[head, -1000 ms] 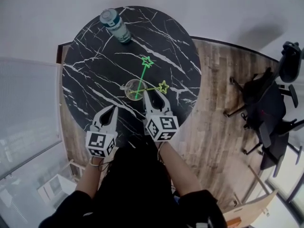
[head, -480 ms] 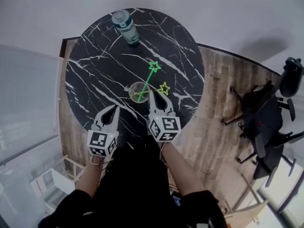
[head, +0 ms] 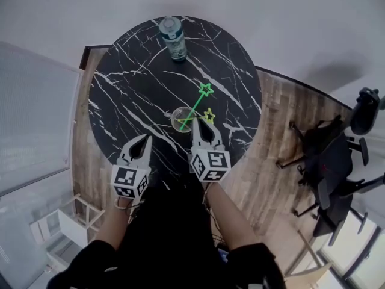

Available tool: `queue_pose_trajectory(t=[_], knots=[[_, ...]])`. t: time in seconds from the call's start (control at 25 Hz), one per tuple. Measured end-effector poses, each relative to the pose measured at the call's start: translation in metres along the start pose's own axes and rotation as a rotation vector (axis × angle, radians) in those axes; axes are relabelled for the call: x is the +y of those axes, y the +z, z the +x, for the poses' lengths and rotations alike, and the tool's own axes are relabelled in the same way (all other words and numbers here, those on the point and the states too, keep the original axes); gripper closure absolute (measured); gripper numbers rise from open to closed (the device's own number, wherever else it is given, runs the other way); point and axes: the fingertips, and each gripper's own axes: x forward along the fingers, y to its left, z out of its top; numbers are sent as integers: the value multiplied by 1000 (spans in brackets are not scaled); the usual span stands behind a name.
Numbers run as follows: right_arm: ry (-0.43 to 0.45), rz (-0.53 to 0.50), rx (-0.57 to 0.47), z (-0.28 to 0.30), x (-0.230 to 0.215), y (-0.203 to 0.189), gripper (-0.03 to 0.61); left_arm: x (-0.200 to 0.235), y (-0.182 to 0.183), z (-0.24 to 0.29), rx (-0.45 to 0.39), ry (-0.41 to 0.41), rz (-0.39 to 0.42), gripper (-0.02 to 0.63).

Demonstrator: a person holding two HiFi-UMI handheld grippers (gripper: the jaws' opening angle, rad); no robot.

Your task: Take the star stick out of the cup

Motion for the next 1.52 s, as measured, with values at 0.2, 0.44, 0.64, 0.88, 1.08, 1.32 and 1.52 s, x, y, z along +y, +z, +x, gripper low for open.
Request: queue_pose_trajectory(t=[0.2,0.44,0.64,0.88,1.08,1.32,1.52], knots=[[16,-52,1,0,14,5,572,9,2,-8,-19,13,-13,615],[22,-161,6,-3,29,16,572,19,5,-15,-37,17,-30,615],[20,-273,16,-6,41,22,572,20,7,-14,-50,-3,-37,615],[13,-316,7,-13,51,38,572,18,15,-12,-58,-40,-19,615],[24,-331,-9,-24,63,50,572,14,21,-11,-69,-67,3,615],[19,-372,-27,-38,81,63,572,8,34,-14,-101,-104,20,615],[22,-401,-50,-45,98,75,572,8,48,-20,-134,-118,33,615]])
